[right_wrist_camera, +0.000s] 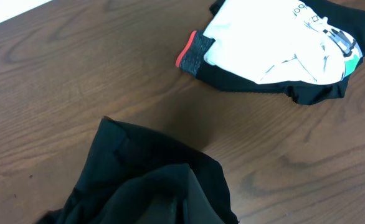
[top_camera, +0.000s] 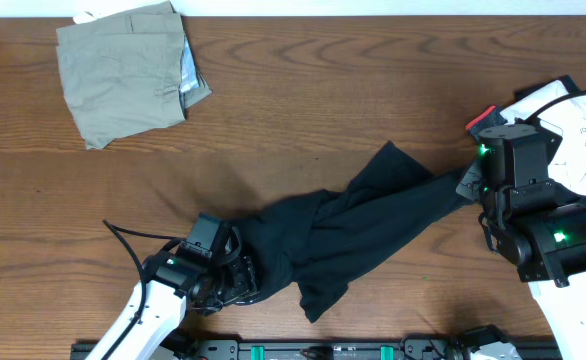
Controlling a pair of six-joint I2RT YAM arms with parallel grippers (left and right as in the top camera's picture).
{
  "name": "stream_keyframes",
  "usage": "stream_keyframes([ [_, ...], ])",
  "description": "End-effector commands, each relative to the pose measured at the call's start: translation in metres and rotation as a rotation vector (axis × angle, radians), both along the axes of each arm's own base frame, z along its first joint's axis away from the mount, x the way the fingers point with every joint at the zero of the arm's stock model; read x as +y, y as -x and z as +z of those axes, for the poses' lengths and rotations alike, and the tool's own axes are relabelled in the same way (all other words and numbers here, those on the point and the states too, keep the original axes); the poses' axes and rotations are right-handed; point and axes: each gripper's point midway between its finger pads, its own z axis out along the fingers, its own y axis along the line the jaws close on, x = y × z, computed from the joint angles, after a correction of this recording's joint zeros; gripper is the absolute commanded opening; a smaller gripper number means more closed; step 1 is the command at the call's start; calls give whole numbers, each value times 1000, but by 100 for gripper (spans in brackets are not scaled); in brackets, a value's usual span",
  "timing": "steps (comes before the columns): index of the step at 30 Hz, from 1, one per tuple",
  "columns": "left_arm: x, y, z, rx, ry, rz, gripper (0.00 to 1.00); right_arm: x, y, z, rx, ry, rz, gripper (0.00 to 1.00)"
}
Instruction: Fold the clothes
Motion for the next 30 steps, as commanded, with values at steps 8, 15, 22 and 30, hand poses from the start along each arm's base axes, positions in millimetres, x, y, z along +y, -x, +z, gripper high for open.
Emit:
stream_keyframes([
  [8, -7, 7, 1, 28, 43, -22, 13, -1, -2, 6, -21, -12, -10, 1],
  [15, -24, 16, 10, 77, 159, -40, 6, -1, -4, 8, -28, -13, -10, 1],
  [22, -52, 22, 42, 115, 354, -80, 6, -1, -7, 11, -44, 0, 3, 1],
  [30, -76, -10, 124, -144, 517, -184, 6, -3, -11, 16, -70, 8, -9, 1],
])
